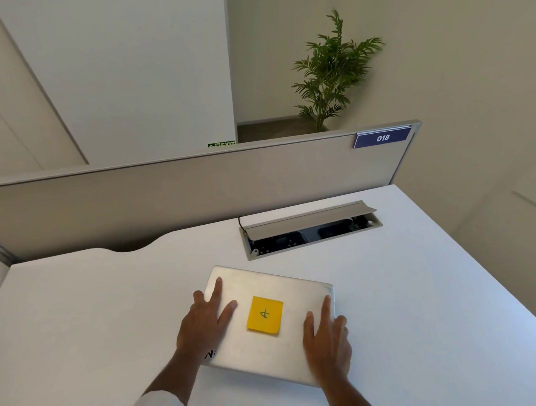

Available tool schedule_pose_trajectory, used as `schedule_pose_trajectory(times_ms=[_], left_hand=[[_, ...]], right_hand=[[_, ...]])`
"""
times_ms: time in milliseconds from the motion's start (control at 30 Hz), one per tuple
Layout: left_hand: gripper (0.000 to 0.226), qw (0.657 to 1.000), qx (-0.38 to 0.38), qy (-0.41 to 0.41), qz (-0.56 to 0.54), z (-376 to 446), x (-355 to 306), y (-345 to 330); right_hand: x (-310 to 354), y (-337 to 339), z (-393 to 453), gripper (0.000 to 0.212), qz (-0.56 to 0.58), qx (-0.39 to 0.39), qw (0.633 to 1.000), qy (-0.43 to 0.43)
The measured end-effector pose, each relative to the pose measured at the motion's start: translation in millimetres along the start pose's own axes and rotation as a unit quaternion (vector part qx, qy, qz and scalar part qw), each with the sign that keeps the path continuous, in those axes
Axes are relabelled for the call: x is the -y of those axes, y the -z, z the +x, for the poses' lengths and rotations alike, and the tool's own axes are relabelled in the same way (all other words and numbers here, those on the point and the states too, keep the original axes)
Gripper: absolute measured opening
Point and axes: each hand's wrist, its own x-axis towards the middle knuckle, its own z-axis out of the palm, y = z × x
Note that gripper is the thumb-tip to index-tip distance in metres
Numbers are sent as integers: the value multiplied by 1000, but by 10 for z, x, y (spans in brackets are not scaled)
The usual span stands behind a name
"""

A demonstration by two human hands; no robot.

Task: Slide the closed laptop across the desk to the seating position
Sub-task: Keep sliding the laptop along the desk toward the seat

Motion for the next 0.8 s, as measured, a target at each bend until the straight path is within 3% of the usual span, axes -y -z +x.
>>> schedule_pose_trajectory(times_ms=[800], left_hand=[[77,999,36,4,38,-55,204,-309]], right_hand=[[-155,-292,-94,67,-42,40,998,11]])
